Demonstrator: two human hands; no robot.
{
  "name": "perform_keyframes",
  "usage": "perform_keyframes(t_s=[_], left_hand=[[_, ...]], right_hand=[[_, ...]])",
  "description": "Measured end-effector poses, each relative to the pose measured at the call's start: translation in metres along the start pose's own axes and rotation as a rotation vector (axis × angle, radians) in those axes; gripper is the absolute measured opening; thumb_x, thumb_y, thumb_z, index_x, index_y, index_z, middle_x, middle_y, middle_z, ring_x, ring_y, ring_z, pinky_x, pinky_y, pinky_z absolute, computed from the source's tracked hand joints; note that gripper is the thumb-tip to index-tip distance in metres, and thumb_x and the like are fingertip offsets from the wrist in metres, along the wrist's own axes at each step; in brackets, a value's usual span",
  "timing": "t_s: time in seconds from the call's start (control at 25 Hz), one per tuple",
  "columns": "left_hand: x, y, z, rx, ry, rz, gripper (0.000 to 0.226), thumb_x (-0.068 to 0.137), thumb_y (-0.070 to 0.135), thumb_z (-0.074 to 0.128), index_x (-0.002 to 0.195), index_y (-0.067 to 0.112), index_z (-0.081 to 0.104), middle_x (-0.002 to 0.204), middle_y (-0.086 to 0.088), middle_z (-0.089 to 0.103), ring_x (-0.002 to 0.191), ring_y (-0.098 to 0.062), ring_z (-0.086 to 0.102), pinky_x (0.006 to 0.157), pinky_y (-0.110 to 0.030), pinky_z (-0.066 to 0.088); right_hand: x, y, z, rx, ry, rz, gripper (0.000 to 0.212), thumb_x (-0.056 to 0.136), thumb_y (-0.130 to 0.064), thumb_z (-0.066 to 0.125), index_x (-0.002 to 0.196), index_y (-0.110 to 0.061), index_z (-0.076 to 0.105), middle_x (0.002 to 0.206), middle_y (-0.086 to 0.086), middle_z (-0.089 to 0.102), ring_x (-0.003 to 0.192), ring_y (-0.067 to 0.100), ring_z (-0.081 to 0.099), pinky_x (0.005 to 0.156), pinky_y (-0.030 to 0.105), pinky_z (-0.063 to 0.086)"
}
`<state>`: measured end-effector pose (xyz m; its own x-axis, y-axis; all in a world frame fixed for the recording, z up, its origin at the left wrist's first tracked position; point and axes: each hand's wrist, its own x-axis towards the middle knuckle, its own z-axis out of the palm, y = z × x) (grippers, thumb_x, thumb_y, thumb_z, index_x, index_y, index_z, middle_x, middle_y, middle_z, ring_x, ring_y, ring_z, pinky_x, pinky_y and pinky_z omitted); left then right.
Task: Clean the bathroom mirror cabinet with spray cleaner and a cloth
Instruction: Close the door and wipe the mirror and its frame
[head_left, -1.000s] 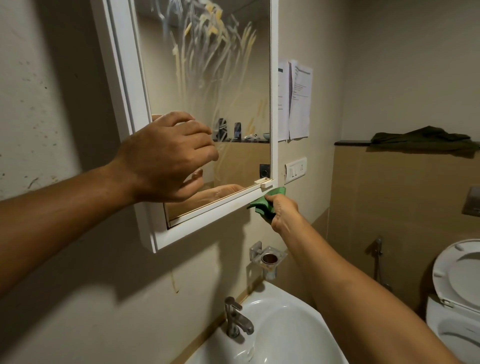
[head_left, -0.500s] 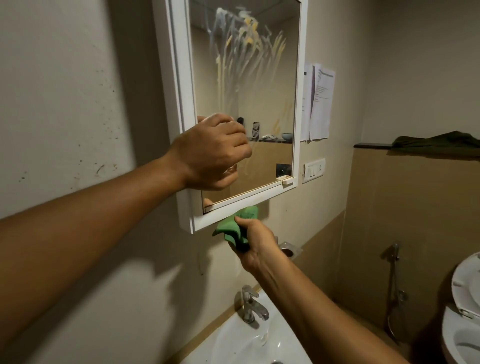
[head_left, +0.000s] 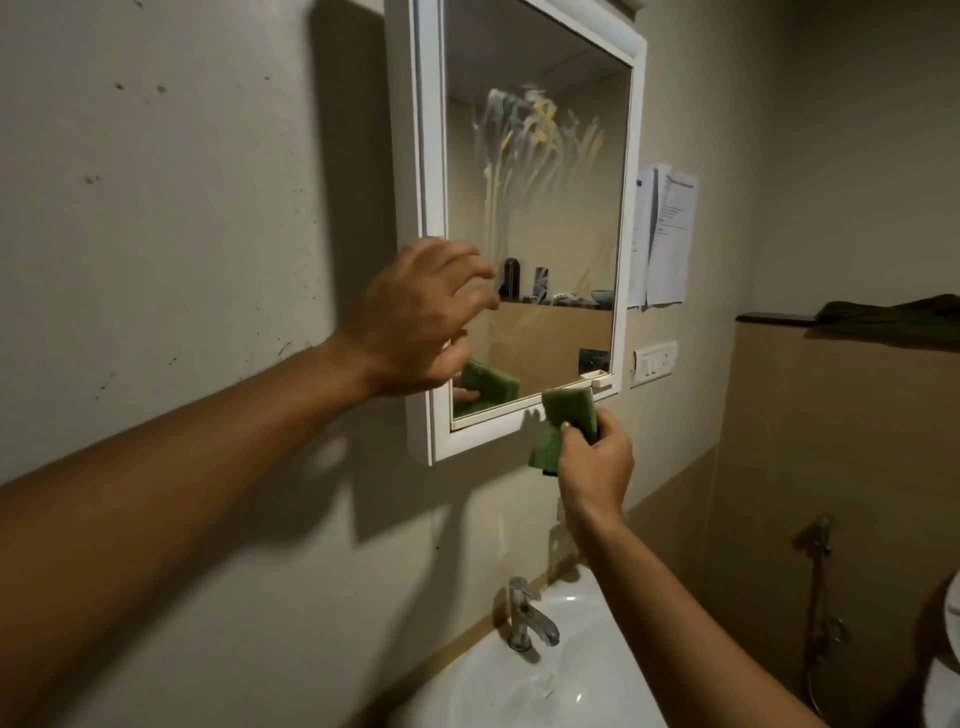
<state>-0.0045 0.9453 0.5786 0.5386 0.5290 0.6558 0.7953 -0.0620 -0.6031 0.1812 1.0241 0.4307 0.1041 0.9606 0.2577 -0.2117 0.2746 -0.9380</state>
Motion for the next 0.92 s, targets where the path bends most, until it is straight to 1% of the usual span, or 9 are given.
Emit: perform_keyframes(t_s=[0.12, 0.2, 0.28, 0.36, 0.44, 0.56, 0.64, 0.72, 0.92], left_hand=[[-0.028, -0.005, -0.015, -0.192, 0.060, -0.254, 0.050, 0.084, 0.027, 0.061, 0.133, 0.019, 0.060, 0.147, -0.008, 0.049, 0.133, -0.027, 0.048, 0.096, -0.043, 0.052], [-0.036, -0.003, -0.017, -0.312, 0.042, -0.345, 0.054, 0.087, 0.028, 0.061, 0.140, 0.019, 0.053, 0.154, -0.003, 0.041, 0.103, -0.013, 0.061, 0.069, -0.022, 0.048], [-0.036, -0.001, -0.017, -0.387, 0.047, -0.398, 0.056, 0.090, 0.025, 0.067, 0.143, 0.020, 0.050, 0.157, 0.000, 0.038, 0.065, -0.002, 0.051, 0.057, -0.016, 0.034], [-0.034, 0.000, -0.016, -0.414, 0.068, -0.444, 0.057, 0.090, 0.026, 0.068, 0.144, 0.021, 0.050, 0.158, 0.002, 0.039, 0.060, 0.000, 0.045, 0.055, -0.017, 0.035], [-0.033, 0.002, -0.017, -0.446, 0.049, -0.456, 0.059, 0.090, 0.033, 0.064, 0.146, 0.022, 0.047, 0.160, 0.003, 0.037, 0.067, -0.009, 0.057, 0.057, -0.028, 0.050], [-0.033, 0.001, -0.021, -0.508, 0.013, -0.477, 0.065, 0.088, 0.041, 0.058, 0.149, 0.025, 0.043, 0.164, 0.006, 0.030, 0.100, -0.033, 0.068, 0.077, -0.046, 0.062], [-0.032, 0.002, -0.025, -0.572, 0.006, -0.499, 0.067, 0.088, 0.041, 0.056, 0.151, 0.026, 0.040, 0.165, 0.006, 0.030, 0.124, -0.027, 0.060, 0.093, -0.049, 0.059], [-0.031, 0.001, -0.029, -0.633, -0.004, -0.518, 0.069, 0.088, 0.041, 0.055, 0.153, 0.027, 0.038, 0.165, 0.006, 0.030, 0.141, -0.020, 0.046, 0.104, -0.050, 0.052], [-0.031, 0.000, -0.031, -0.665, -0.039, -0.542, 0.072, 0.086, 0.042, 0.055, 0.155, 0.027, 0.036, 0.166, 0.006, 0.026, 0.146, -0.019, 0.039, 0.109, -0.052, 0.047]], right_hand=[[-0.014, 0.008, 0.039, -0.166, -0.054, -0.147, 0.027, 0.098, -0.007, 0.060, 0.117, -0.025, 0.066, 0.106, -0.005, 0.064, 0.101, 0.016, 0.065, 0.089, 0.042, 0.061], [-0.039, 0.017, 0.066, -0.103, -0.084, -0.153, 0.033, 0.094, 0.000, 0.060, 0.111, -0.027, 0.066, 0.108, -0.004, 0.064, 0.098, 0.016, 0.065, 0.083, 0.036, 0.063], [-0.063, 0.017, 0.073, -0.005, -0.182, -0.110, 0.038, 0.094, 0.004, 0.058, 0.105, -0.033, 0.064, 0.107, -0.006, 0.064, 0.099, 0.016, 0.065, 0.075, 0.026, 0.062], [-0.072, 0.009, 0.058, 0.054, -0.364, -0.045, 0.039, 0.096, 0.004, 0.058, 0.102, -0.034, 0.062, 0.107, -0.004, 0.064, 0.103, 0.018, 0.065, 0.067, 0.020, 0.058], [-0.059, 0.002, 0.033, 0.146, -0.343, -0.028, 0.036, 0.096, 0.005, 0.056, 0.106, -0.029, 0.062, 0.109, 0.000, 0.065, 0.103, 0.020, 0.065, 0.068, 0.024, 0.059], [-0.026, 0.001, 0.012, 0.021, -0.022, -0.113, 0.037, 0.094, 0.006, 0.058, 0.105, -0.029, 0.062, 0.105, -0.001, 0.064, 0.099, 0.020, 0.065, 0.083, 0.038, 0.063], [-0.026, 0.001, 0.027, -0.088, -0.037, -0.070, 0.038, 0.092, 0.005, 0.059, 0.095, -0.033, 0.060, 0.099, -0.003, 0.063, 0.094, 0.018, 0.064, 0.086, 0.043, 0.062], [-0.037, 0.002, 0.051, -0.019, -0.065, 0.110, 0.041, 0.091, 0.006, 0.058, 0.087, -0.034, 0.057, 0.094, -0.005, 0.061, 0.092, 0.018, 0.062, 0.081, 0.036, 0.059], [-0.042, 0.004, 0.072, 0.274, -0.008, 0.490, 0.032, 0.086, 0.010, 0.060, 0.088, -0.021, 0.058, 0.100, 0.008, 0.062, 0.092, 0.025, 0.063, 0.083, 0.042, 0.060]])
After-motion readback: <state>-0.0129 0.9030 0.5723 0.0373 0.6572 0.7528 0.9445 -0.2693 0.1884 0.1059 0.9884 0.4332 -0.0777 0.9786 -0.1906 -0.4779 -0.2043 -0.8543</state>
